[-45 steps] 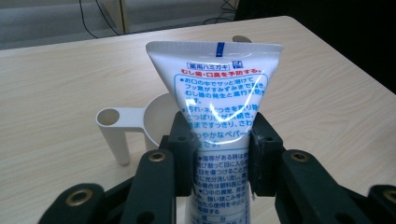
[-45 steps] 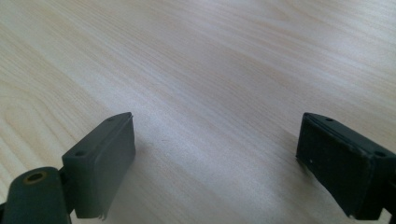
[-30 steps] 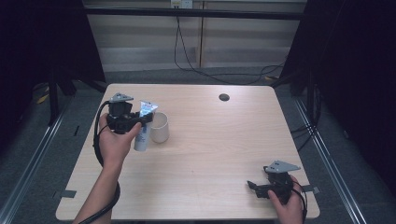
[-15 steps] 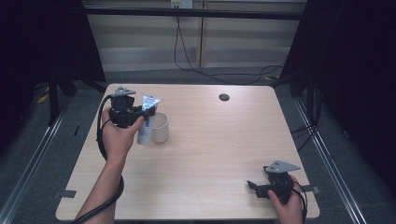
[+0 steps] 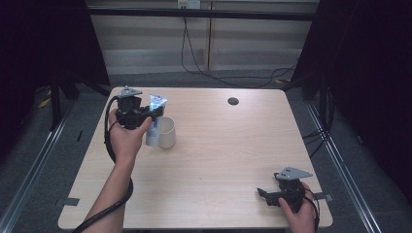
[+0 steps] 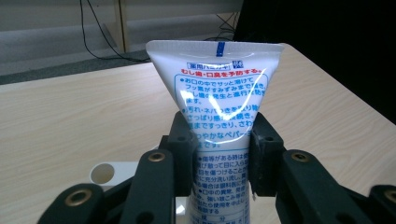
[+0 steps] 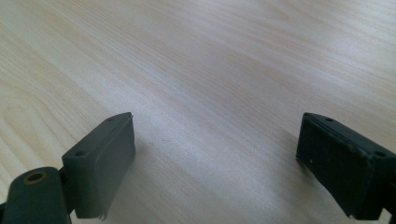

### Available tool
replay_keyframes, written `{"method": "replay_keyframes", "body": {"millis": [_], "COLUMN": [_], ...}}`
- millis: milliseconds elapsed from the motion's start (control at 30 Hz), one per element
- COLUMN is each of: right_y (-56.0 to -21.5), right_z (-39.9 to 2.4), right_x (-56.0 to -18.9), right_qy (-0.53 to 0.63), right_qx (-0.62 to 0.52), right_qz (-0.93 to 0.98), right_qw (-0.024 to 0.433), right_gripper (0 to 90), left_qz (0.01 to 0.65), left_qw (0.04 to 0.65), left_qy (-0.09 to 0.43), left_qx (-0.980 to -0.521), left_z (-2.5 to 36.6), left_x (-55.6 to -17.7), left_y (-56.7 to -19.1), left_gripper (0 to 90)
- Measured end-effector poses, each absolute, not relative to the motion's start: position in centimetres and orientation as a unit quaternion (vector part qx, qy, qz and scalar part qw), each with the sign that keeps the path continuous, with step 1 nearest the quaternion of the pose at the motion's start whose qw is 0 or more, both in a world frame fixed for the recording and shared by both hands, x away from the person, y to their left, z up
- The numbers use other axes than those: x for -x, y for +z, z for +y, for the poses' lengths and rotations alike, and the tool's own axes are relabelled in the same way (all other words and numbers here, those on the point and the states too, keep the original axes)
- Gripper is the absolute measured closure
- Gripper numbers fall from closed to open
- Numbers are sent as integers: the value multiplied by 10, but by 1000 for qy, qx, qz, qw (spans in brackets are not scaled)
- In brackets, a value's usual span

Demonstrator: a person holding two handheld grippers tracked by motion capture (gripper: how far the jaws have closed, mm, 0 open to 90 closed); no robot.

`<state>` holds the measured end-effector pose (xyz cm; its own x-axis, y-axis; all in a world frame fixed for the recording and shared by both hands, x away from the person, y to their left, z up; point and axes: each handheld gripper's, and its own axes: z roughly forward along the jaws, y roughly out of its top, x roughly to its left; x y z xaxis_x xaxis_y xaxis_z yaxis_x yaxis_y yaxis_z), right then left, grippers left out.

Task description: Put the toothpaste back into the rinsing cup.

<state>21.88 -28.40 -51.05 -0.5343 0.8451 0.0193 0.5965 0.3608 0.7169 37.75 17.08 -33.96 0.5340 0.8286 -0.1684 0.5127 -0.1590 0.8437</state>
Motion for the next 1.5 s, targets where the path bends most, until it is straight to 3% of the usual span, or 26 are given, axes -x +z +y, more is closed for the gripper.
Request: {"method": "replay_keyframes", "body": {"millis": [1500], "right_y": [-510], "right_z": [-284], "right_x": [-219], "right_qy": [346], "right_qx": [-448], "right_qz": [805], "right_qw": [179], "right_gripper": [110], "left_qz": [473], "left_qw": [494], "left_qy": [185], "left_qx": [-705], "left_z": [167], "left_x": [-409], "left_y": [-356], "left_gripper": [671]}}
